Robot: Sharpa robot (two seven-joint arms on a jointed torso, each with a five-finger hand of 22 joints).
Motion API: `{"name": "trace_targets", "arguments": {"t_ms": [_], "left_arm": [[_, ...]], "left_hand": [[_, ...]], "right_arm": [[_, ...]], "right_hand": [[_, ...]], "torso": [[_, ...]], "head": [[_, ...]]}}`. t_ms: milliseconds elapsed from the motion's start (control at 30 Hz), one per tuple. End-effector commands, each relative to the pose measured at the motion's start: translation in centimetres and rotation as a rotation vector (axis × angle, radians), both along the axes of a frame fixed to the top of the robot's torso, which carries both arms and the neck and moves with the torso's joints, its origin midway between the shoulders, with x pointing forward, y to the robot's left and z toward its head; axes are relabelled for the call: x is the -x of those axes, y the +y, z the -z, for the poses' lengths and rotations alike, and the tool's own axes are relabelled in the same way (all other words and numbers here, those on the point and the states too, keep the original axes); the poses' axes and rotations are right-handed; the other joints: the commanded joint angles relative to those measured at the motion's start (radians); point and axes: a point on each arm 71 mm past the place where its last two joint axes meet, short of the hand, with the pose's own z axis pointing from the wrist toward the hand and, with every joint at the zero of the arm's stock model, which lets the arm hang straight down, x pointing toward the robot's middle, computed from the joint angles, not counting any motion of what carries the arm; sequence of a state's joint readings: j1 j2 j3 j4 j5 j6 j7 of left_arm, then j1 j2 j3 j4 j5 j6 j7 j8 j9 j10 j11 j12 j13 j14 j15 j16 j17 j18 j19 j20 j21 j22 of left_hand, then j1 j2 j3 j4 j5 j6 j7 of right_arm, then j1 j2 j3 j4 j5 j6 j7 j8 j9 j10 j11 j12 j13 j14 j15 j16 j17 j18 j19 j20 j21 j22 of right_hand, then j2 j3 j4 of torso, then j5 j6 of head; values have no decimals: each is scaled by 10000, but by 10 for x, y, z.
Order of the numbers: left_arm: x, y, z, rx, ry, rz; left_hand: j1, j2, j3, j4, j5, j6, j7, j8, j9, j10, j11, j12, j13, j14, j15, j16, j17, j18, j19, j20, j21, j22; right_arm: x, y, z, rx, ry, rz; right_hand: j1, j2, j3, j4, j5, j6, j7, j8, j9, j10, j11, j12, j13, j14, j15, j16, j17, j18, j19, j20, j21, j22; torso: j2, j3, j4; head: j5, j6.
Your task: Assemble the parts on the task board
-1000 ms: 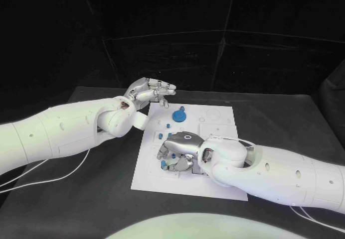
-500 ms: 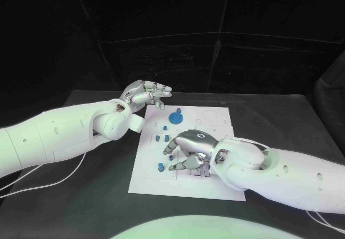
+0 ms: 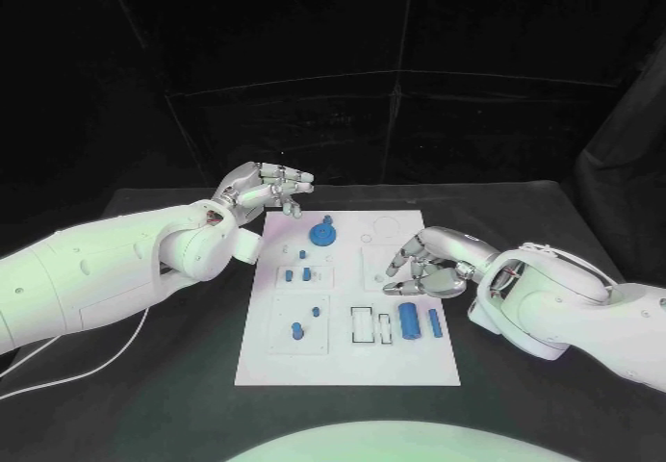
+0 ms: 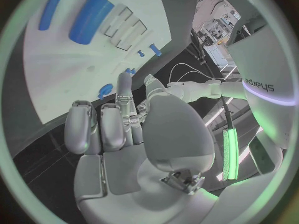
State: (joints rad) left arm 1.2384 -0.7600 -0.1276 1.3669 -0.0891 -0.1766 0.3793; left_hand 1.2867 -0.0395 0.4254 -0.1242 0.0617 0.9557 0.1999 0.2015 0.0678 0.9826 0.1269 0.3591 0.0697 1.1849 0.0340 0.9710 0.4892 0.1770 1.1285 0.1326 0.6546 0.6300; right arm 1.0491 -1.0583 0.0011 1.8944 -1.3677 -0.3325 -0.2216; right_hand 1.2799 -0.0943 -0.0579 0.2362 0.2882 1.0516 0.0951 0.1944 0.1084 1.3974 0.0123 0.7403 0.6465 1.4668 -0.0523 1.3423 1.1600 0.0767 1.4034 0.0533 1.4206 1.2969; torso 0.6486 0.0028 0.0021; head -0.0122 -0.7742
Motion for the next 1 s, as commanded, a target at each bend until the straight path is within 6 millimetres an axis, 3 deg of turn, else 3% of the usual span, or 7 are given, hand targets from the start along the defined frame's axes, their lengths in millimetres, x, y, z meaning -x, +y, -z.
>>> {"name": "trace_targets", "arguments": {"t_ms": [33,100,167,233,467,800,1000], "left_arm": [[0,0,-1,68,-21,40],[0,0,-1,67,-21,40],[0,0,-1,65,-18,38],[0,0,-1,63,-13,42],[0,0,-1,61,-30,19],[2,3,2,7,-36,-51],[3,4,2,-5,-13,-46]], "left_hand": [[-97,-30,40,-8,50,-73,-24,49,5,-66,-32,66,-5,-78,-6,50,-8,61,-82,-12,-64,-11],[-97,-30,40,-8,50,-73,-24,49,5,-66,-32,66,-5,-78,-6,50,-8,61,-82,-12,-64,-11],[-97,-30,40,-8,50,-73,-24,49,5,-66,-32,66,-5,-78,-6,50,-8,61,-82,-12,-64,-11],[-103,-28,42,-5,49,-74,-24,53,5,-67,-32,69,-4,-79,-5,52,-10,61,-82,-11,-65,-12],[-109,-27,44,-2,49,-74,-23,56,6,-67,-31,73,-4,-79,-4,53,-12,61,-83,-10,-65,-13],[-132,-7,61,15,51,-62,-32,83,12,-54,-37,100,1,-79,-2,60,-20,61,-83,-6,-67,-19],[-132,-7,61,15,51,-62,-32,83,12,-54,-37,100,1,-79,-2,60,-20,61,-83,-6,-67,-19]], "right_arm": [[0,-17,4,227,935,1286],[1,-25,6,553,1173,1604],[1,-31,8,852,1419,1926],[1,-34,10,1043,1569,2119],[3,-31,27,1524,2112,2446],[6,-20,43,1885,2552,2350],[7,-15,49,2141,2685,2232]], "right_hand": [[126,303,-448,262,26,-121,-27,387,241,-245,-49,2134,2503,442,-102,270,373,-177,73,-42,133,196],[-181,321,-728,461,35,-70,-76,599,389,-45,-57,2927,3384,446,-90,342,506,-174,54,-16,130,195],[-639,573,-951,540,-114,-98,-100,786,550,-33,-58,3296,3852,431,-92,348,533,-166,25,-17,110,172],[-753,670,-1064,526,-158,-140,-112,916,676,-19,-76,3519,4141,432,-101,367,578,-165,20,-23,107,174],[-290,591,-1288,428,-38,-711,-2,1034,952,-172,8,3600,4428,437,-37,396,660,-169,16,18,103,186],[-746,586,-1645,545,-513,-943,32,1221,1219,-159,51,3764,4758,469,8,493,837,-189,73,74,159,293],[-749,574,-1657,538,-556,-957,32,1236,1240,-156,52,3779,4786,473,9,507,862,-193,84,76,170,312]], "torso": [[-54,9,-101],[-62,7,-121],[-68,16,-143],[-66,17,-133],[-61,14,-104],[-56,-9,-117],[-45,-10,-94]], "head": [[-100,-4],[-116,-15],[-119,-18],[-163,2],[-223,16],[-221,63],[-208,34]]}}
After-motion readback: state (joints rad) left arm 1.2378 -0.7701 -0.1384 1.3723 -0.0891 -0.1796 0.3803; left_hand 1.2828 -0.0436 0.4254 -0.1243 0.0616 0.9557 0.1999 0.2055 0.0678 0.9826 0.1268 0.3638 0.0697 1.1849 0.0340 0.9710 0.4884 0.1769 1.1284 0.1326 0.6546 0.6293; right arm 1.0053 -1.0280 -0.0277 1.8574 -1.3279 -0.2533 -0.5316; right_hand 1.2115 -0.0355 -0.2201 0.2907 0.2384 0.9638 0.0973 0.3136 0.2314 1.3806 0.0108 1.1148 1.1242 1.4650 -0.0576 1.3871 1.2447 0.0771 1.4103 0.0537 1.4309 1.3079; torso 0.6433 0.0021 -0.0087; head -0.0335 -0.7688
